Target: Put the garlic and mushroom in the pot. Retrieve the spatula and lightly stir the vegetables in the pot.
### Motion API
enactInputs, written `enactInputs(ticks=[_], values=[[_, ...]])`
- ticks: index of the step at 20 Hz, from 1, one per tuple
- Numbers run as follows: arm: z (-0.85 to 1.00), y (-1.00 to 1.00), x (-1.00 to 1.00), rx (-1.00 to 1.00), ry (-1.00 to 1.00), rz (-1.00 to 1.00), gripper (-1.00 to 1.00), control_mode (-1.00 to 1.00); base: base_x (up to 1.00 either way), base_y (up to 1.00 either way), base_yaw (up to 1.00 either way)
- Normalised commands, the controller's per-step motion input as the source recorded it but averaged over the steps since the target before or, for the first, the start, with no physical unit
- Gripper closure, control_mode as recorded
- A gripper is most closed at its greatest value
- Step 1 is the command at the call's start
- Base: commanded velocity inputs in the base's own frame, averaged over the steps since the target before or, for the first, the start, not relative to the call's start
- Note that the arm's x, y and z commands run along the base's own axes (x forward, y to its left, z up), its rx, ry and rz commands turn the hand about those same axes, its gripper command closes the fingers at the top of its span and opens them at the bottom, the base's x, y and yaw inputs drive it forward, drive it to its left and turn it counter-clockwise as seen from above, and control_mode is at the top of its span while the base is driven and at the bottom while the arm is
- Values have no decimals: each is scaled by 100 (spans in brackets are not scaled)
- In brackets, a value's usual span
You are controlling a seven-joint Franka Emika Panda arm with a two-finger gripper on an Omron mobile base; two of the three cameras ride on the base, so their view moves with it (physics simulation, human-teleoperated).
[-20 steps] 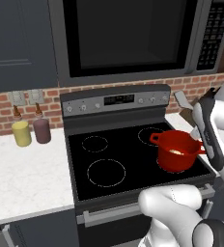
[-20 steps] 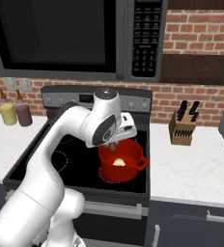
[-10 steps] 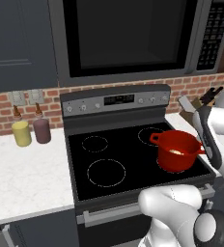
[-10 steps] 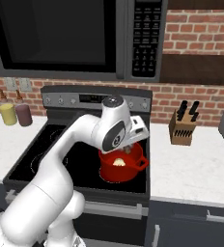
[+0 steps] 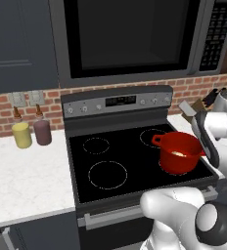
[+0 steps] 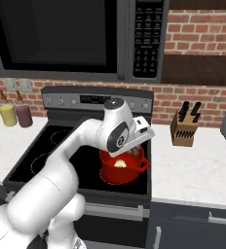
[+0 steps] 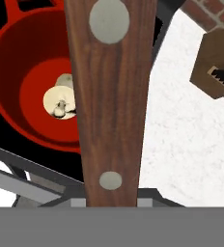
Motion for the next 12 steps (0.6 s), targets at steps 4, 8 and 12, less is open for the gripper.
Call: enactInputs(ticks=[4, 8, 12], values=[[2, -8, 26, -2, 16, 0, 100, -100, 0, 0, 0], [0, -5, 16, -7, 16, 0, 100, -100, 0, 0, 0], [-1, -7, 17, -13, 5, 0, 100, -100, 0, 0, 0]])
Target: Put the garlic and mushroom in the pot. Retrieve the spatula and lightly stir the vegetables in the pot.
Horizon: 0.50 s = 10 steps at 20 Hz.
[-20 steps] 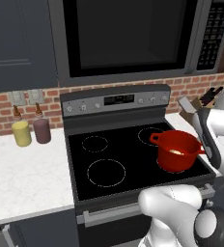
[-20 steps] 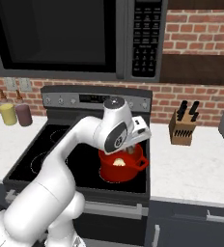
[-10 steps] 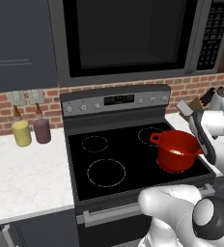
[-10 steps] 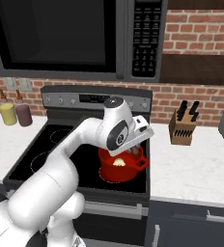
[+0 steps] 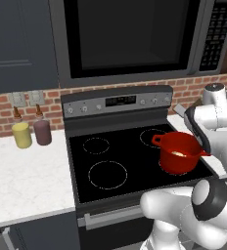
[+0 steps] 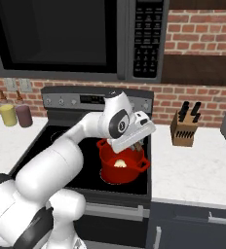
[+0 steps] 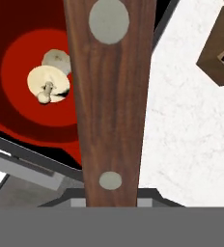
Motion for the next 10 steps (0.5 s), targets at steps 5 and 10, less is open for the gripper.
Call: enactInputs(ticks=[5, 10], values=[[0, -20, 0, -6, 1, 4, 100, -100, 0, 0, 0], [0, -2, 1, -3, 2, 12, 100, -100, 0, 0, 0]])
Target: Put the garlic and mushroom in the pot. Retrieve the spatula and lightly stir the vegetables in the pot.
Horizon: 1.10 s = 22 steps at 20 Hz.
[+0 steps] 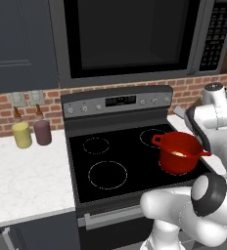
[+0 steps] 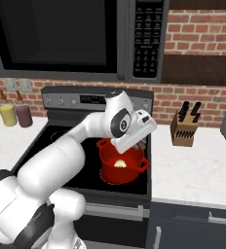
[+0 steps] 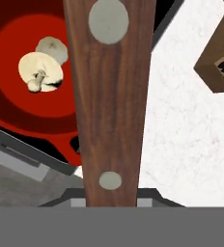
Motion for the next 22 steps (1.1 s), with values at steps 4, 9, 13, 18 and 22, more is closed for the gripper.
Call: enactInputs(ticks=[4, 9, 13, 18, 22], values=[[0, 0, 8, -2, 1, 15, 100, -100, 0, 0, 0], [0, 0, 6, -13, 4, 10, 100, -100, 0, 0, 0], [0, 0, 30, -25, 11, 4, 100, -100, 0, 0, 0], [0, 0, 14, -25, 2, 2, 100, -100, 0, 0, 0], [0, -3, 18, -18, 0, 6, 100, -100, 0, 0, 0]])
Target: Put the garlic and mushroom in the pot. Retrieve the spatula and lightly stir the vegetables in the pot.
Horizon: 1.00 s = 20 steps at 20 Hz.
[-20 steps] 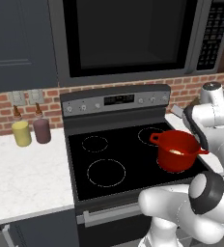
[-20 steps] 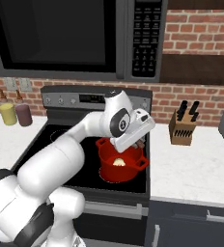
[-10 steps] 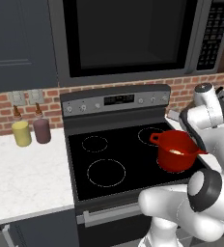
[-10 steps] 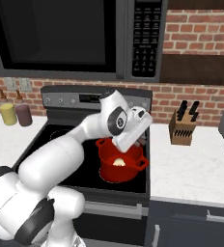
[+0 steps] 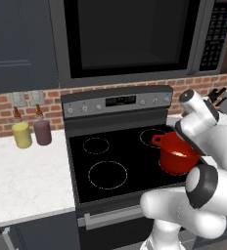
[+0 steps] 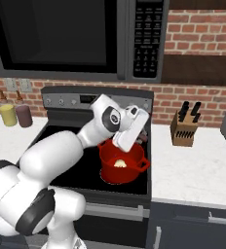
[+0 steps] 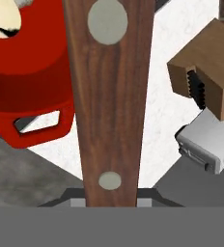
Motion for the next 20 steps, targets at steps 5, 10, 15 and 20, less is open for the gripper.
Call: enactInputs(ticks=[5, 10, 15, 20], values=[[-5, -2, 12, -17, 3, 23, 100, -100, 0, 0, 0], [-1, -8, 2, -8, 0, 34, 100, -100, 0, 0, 0], [0, -13, 20, -8, 1, 19, 100, -100, 0, 0, 0], [0, -10, 20, -12, 0, 1, 100, -100, 0, 0, 0]])
